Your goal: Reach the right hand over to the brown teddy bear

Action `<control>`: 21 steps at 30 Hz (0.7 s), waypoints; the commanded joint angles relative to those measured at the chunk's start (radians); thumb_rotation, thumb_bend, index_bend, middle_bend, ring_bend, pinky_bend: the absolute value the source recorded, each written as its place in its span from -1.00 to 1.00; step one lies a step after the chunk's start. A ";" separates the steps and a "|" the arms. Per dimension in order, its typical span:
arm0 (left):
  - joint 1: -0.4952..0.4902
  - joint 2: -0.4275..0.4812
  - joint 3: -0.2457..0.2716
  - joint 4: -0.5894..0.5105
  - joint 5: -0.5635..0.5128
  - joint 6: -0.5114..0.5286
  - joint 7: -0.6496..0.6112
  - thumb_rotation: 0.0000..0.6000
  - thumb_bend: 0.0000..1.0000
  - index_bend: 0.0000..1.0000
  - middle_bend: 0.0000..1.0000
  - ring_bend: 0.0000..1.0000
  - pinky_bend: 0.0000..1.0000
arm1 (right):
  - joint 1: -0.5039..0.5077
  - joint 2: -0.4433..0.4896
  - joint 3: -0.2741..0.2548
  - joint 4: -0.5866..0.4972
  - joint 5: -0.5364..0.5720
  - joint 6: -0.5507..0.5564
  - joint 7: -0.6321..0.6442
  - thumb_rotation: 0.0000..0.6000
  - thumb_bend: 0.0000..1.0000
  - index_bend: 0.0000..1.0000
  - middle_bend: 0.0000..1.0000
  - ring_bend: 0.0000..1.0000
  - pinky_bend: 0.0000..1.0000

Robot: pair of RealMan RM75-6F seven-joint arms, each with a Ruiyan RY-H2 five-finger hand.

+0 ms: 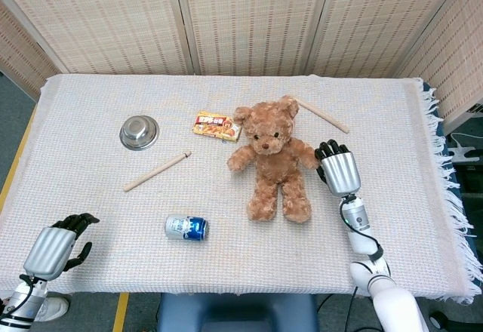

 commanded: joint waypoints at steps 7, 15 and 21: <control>0.000 0.000 0.000 0.001 0.000 0.001 0.000 1.00 -0.12 -0.44 -0.49 -0.47 -0.04 | -0.002 -0.002 -0.012 0.016 -0.007 -0.002 -0.006 1.00 -0.55 0.09 -0.15 -0.35 0.14; 0.001 0.000 0.000 0.000 0.001 0.002 0.002 1.00 -0.12 -0.44 -0.49 -0.47 -0.04 | 0.013 0.010 0.001 0.008 0.002 0.039 -0.011 1.00 -0.55 0.09 -0.15 -0.35 0.14; -0.002 -0.002 0.002 -0.001 0.001 -0.005 0.008 1.00 -0.12 -0.44 -0.49 -0.47 -0.04 | 0.014 0.024 0.008 -0.011 0.010 0.049 -0.002 1.00 -0.55 0.09 -0.15 -0.35 0.14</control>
